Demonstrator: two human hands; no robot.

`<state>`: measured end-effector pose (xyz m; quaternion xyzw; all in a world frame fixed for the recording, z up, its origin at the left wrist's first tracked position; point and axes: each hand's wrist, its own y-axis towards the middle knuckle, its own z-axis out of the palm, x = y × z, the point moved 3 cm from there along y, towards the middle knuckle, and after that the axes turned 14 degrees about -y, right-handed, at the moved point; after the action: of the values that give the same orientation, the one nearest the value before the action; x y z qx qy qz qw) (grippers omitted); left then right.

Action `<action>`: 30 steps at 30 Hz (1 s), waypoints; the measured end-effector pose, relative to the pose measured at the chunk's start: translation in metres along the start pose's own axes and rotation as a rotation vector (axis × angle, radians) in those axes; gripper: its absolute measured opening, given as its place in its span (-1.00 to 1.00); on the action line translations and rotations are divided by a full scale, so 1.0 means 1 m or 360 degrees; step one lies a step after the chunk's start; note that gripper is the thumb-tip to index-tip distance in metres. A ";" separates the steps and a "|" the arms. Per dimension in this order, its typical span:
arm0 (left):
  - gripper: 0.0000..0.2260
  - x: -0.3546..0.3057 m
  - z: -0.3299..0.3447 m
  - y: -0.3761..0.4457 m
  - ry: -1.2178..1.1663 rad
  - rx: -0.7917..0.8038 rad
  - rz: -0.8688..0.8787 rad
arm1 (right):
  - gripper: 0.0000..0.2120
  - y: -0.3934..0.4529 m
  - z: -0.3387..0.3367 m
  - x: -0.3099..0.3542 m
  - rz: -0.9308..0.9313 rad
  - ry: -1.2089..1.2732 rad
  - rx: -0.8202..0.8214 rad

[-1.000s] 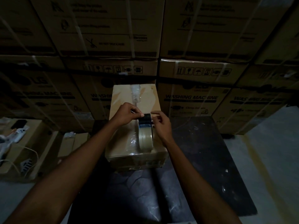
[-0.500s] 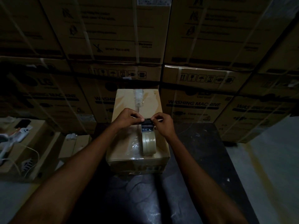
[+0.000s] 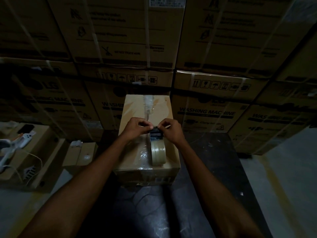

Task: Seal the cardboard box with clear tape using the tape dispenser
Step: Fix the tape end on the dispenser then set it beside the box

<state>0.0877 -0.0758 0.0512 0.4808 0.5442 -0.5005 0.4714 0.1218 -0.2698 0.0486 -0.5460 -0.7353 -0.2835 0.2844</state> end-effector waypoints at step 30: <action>-0.74 0.034 0.049 -0.094 -0.0413 0.0015 0.0072 | -0.74 0.006 -0.008 -0.006 0.0238 0.0212 0.0320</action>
<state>-0.0072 -0.1265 0.0230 0.4264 0.4654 -0.5503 0.5466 0.1302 -0.2778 0.0508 -0.5480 -0.6968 -0.2220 0.4061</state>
